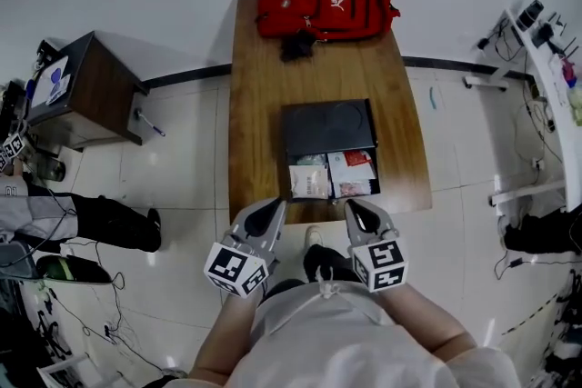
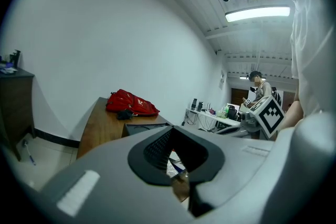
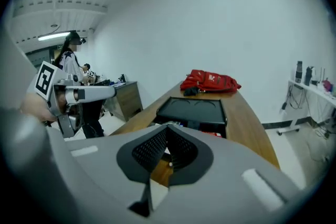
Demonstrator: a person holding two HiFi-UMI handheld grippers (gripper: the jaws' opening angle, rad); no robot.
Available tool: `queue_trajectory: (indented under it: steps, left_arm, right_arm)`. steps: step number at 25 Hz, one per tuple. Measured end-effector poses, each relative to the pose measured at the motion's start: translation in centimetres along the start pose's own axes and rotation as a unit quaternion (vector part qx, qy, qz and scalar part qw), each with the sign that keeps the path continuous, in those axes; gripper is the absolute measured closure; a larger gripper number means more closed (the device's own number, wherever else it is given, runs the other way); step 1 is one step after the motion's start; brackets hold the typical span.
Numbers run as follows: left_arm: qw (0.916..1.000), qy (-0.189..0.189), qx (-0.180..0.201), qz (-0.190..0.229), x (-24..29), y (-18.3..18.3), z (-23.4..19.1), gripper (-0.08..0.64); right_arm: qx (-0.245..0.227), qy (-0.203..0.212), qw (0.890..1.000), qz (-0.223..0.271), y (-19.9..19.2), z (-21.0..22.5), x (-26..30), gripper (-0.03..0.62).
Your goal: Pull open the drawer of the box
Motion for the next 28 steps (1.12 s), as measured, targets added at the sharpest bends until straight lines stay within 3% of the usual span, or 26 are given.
queue_trajectory:
  steps: [8,13,17,21,28]
  left_arm:
    - [0.9991,-0.019,0.008,0.038,-7.5,0.8,5.3,0.554]
    - [0.9984,-0.030,0.022,0.043,-13.0,-1.0,9.2,0.554]
    - [0.9977,-0.029,0.040,0.046,-17.7,-1.7,11.7,0.554]
    - [0.9980,-0.018,0.030,0.053,-21.5,-3.0,14.1,0.554]
    - [0.9980,-0.023,0.025,0.053,-24.4,-5.3,17.5,0.554]
  right_arm:
    - [-0.067,-0.011,0.991,0.115,3.4,-5.8,-7.9,0.588]
    - [-0.069,-0.020,0.986,0.150,2.5,-10.2,-13.2,0.588]
    - [-0.065,-0.019,0.987,0.145,0.5,-13.1,-16.3,0.588]
    - [-0.067,-0.022,0.987,0.143,-1.3,-15.3,-19.8,0.588]
    - [-0.069,-0.021,0.987,0.142,-3.6,-18.2,-23.8,0.588]
Point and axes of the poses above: the fingertips, and each gripper's own axes: x forward along the fingers, z to its right, y out of its top, the point moved 5 cm from there along -x, backward along the fingers, and after that the axes turned 7 degrees about -x, right-handed, at the moved point
